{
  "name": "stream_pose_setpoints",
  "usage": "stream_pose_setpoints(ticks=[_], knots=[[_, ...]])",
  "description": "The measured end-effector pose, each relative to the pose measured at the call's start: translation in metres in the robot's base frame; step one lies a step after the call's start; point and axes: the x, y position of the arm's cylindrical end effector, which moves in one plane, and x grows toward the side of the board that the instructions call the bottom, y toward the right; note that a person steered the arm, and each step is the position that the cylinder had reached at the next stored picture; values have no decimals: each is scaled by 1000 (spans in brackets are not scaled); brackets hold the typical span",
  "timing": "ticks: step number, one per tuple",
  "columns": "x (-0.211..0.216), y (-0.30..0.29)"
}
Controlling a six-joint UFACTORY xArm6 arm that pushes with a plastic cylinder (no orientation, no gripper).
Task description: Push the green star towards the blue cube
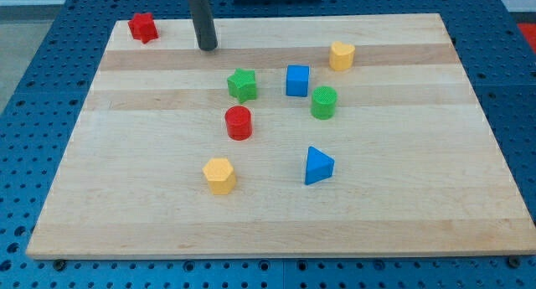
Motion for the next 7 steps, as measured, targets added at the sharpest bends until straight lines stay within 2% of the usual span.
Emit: stream_pose_setpoints(ticks=[2,4,6,7], knots=[[13,0],[77,-41],[113,-16],[114,-16]])
